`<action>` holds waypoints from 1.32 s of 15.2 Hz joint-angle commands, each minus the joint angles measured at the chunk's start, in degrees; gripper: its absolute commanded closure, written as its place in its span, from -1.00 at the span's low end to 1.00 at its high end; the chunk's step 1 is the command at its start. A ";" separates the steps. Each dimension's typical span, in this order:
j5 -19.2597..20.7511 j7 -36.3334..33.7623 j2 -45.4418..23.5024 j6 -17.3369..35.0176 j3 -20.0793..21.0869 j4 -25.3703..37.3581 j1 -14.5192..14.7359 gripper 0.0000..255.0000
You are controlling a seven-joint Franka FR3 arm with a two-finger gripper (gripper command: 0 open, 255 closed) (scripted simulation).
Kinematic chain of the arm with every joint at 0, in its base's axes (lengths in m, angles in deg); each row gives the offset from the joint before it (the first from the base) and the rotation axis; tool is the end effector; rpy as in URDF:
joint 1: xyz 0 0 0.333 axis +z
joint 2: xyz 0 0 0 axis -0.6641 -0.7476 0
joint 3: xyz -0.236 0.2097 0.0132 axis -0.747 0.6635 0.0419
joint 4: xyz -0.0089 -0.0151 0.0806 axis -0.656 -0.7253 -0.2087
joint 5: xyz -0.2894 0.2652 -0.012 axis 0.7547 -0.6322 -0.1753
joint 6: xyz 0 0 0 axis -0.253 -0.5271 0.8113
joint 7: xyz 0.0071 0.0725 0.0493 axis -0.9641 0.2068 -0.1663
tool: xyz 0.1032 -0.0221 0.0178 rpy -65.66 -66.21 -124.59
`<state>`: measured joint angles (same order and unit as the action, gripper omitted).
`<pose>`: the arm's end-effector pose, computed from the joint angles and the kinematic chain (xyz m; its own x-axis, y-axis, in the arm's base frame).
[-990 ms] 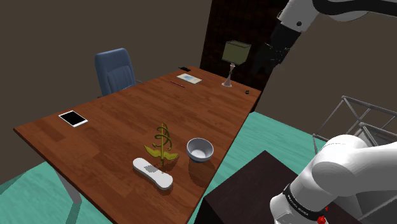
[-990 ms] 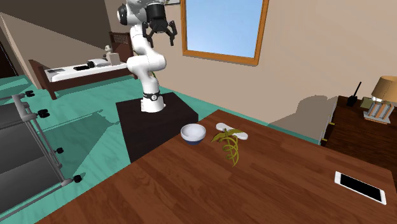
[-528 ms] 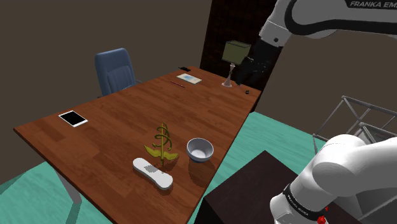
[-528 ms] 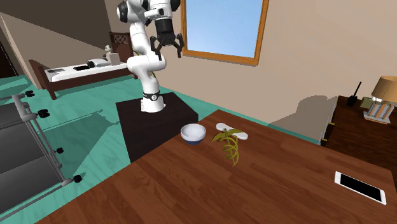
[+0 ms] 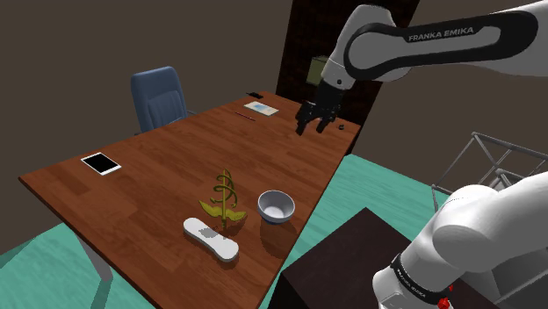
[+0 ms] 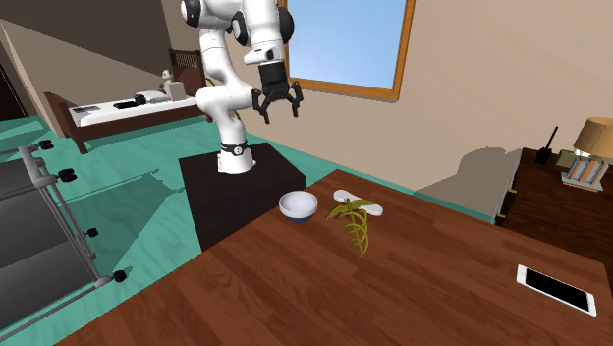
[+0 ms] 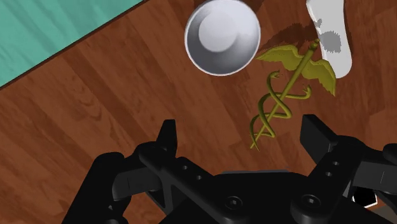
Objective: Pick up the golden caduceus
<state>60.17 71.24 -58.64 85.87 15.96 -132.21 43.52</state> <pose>0.4076 0.0499 0.4951 0.9877 -0.0731 0.1385 -0.0587 -0.9927 -0.1050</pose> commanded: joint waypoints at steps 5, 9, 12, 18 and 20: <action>-2.68 -1.24 -11.43 10.05 1.93 0.59 1.58 -1.00; -4.21 -1.60 -19.85 15.76 2.90 2.73 2.52 -1.00; -5.23 -1.80 -26.37 19.52 3.59 5.10 3.20 -1.00; -6.77 -2.22 -39.63 25.45 4.85 11.70 4.50 -1.00; -7.09 -2.41 -44.07 26.93 5.21 14.43 4.94 -1.00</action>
<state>53.29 68.77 -100.31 112.01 21.05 -119.25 48.34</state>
